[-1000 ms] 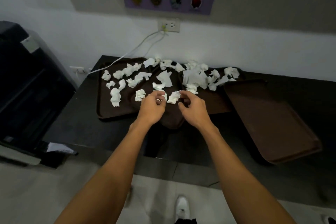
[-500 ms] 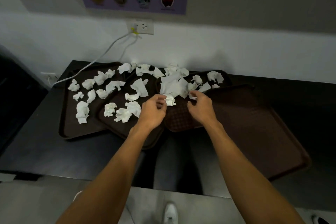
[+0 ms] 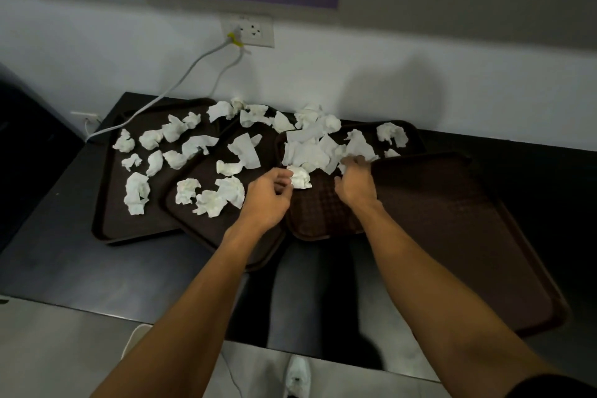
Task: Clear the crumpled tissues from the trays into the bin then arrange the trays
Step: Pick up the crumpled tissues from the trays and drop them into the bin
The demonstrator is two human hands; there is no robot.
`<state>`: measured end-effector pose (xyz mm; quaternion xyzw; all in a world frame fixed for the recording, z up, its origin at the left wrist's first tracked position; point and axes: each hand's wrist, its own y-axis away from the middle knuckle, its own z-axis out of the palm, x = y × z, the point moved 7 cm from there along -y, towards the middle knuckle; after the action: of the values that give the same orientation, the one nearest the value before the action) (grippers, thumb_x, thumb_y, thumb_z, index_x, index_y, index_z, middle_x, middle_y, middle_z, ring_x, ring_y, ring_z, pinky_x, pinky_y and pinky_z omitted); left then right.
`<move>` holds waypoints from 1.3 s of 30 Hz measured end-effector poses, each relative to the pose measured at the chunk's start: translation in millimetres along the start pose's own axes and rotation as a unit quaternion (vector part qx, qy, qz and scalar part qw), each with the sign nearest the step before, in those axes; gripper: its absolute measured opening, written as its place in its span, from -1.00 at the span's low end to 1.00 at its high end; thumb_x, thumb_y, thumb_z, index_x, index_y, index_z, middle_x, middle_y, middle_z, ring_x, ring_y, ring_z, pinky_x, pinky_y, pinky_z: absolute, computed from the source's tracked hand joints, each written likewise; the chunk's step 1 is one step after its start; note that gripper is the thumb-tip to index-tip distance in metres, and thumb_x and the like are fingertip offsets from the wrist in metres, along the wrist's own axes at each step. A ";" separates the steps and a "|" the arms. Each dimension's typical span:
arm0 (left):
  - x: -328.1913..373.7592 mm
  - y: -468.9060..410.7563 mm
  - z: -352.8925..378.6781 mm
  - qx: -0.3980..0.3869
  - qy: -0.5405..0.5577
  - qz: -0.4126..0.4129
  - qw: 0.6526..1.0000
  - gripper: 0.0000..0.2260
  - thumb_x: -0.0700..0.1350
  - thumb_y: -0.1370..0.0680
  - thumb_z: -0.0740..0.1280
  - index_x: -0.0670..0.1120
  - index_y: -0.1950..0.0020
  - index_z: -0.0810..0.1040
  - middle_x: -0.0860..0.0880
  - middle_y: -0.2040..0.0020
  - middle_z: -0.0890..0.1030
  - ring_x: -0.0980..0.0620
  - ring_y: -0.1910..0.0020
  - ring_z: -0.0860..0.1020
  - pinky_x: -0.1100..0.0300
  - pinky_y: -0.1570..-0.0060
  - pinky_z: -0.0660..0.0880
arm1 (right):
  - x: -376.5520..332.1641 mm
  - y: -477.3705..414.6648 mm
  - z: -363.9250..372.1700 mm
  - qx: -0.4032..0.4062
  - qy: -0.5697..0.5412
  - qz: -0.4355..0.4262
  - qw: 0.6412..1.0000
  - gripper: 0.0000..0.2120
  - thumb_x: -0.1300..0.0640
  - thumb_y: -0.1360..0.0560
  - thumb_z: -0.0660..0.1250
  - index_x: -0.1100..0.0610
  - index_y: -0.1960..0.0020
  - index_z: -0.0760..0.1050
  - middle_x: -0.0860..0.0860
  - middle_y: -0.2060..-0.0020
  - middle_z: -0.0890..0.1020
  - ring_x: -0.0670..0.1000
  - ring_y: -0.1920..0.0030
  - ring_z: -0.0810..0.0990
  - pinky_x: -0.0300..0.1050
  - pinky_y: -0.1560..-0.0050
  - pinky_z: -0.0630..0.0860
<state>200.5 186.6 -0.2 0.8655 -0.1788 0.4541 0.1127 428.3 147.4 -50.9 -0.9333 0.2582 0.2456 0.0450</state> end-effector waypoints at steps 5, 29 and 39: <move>-3.5 -3.8 2.9 0.000 -0.005 -0.002 1.000 -0.78 -0.17 -0.58 0.39 -0.03 -0.23 0.63 0.04 -0.02 0.66 0.17 0.04 0.61 0.53 0.09 0.46 | 4.4 -0.9 1.4 0.042 0.001 -0.007 0.999 -0.81 0.33 -0.45 0.42 0.28 -0.06 0.55 0.24 -0.11 0.49 0.28 -0.08 0.52 0.10 -0.15 0.52; 6.2 -41.6 59.3 -0.038 -0.238 0.054 0.969 -0.67 -0.23 -0.52 0.44 -0.11 -0.29 0.61 -0.16 -0.27 0.52 -0.18 -0.27 0.49 -0.03 -0.25 0.51 | 6.8 74.3 -48.3 0.098 -0.151 -0.007 0.984 -0.70 0.22 -0.48 0.46 0.18 -0.19 0.55 0.08 -0.18 0.44 0.04 -0.06 0.56 -0.06 -0.11 0.62; 14.2 1.2 19.9 0.038 -0.076 0.066 0.994 -0.75 -0.19 -0.49 0.51 -0.10 -0.17 0.68 -0.06 -0.09 0.61 0.03 0.05 0.61 0.41 0.00 0.51 | -17.9 92.6 -48.3 0.109 -0.190 -0.015 0.976 -0.76 0.22 -0.46 0.45 0.16 -0.13 0.59 0.02 -0.09 0.49 -0.05 0.03 0.58 -0.29 0.01 0.55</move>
<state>222.2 175.4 0.3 0.8876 -0.2261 0.3998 0.0351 389.2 65.5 4.0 -0.8629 0.2565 0.3877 0.1983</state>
